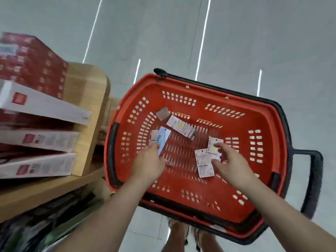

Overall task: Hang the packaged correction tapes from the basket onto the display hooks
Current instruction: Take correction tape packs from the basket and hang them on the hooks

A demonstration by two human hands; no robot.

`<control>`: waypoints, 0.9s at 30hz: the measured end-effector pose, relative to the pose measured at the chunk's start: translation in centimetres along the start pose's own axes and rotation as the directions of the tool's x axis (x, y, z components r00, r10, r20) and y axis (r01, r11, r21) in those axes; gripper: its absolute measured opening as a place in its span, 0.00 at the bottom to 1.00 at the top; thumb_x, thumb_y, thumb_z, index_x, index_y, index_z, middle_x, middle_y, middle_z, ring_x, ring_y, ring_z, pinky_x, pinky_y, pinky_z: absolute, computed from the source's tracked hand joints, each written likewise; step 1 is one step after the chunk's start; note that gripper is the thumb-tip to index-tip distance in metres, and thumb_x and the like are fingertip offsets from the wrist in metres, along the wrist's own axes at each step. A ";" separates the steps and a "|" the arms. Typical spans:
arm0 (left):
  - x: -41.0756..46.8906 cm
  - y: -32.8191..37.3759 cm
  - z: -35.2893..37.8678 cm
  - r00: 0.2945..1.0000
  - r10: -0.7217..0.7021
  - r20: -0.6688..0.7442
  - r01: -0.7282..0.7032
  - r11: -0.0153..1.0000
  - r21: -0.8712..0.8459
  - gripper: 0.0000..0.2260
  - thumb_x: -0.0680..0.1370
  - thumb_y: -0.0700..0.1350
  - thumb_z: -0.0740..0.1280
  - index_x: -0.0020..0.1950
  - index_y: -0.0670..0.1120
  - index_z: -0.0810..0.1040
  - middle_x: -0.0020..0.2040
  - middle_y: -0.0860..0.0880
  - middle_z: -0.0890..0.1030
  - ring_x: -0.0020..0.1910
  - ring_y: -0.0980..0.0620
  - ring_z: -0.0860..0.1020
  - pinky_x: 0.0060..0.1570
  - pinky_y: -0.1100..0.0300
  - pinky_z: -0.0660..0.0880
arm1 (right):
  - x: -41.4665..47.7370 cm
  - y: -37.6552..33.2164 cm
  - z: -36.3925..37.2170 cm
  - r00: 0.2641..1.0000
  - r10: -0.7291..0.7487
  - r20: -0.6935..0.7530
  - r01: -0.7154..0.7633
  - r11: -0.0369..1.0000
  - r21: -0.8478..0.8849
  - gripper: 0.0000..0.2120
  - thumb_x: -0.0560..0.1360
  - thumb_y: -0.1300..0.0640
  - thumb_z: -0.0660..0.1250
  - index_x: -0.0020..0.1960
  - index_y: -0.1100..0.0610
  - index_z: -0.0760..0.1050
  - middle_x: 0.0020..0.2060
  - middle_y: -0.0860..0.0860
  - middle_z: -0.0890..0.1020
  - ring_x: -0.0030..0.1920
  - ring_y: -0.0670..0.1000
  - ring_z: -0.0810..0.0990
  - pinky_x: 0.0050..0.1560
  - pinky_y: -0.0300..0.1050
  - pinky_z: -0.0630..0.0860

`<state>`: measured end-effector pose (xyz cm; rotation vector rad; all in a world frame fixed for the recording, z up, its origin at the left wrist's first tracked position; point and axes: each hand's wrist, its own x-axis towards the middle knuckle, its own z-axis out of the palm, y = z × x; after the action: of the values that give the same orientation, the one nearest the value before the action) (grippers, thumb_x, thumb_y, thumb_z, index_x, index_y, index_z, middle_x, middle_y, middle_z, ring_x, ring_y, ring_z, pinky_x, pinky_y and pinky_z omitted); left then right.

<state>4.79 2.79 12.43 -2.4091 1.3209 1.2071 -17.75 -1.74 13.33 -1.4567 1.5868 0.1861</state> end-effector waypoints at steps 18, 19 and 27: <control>21.8 -5.8 12.9 0.987 0.072 -0.144 -0.032 0.964 0.262 0.17 0.78 0.37 0.63 0.65 0.49 0.73 0.57 0.44 0.81 0.55 0.40 0.80 0.48 0.51 0.77 | 27.4 5.1 18.7 0.959 -0.272 -0.074 0.203 0.848 -0.489 0.27 0.79 0.60 0.58 0.77 0.52 0.58 0.71 0.57 0.68 0.69 0.62 0.68 0.61 0.59 0.71; 21.7 -5.5 12.7 0.984 0.024 -0.178 -0.007 0.996 0.094 0.18 0.77 0.36 0.64 0.64 0.52 0.74 0.57 0.46 0.81 0.54 0.41 0.80 0.46 0.53 0.77 | 27.2 5.1 18.6 0.954 -0.290 -0.077 0.238 0.886 -0.398 0.25 0.79 0.61 0.59 0.76 0.54 0.61 0.68 0.58 0.72 0.65 0.63 0.72 0.58 0.56 0.73; 21.5 -3.0 13.9 0.974 -0.132 0.186 0.228 0.499 -0.836 0.38 0.71 0.35 0.69 0.73 0.61 0.59 0.61 0.48 0.80 0.56 0.45 0.81 0.51 0.40 0.81 | 23.8 5.0 16.6 0.985 -0.001 0.175 -0.123 0.705 0.699 0.26 0.77 0.62 0.62 0.70 0.41 0.69 0.61 0.52 0.80 0.52 0.54 0.83 0.44 0.45 0.80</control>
<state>5.24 -2.87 -12.71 -2.8791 0.3684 2.2695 -9.79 -6.05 -14.68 -0.7520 1.3451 -0.2534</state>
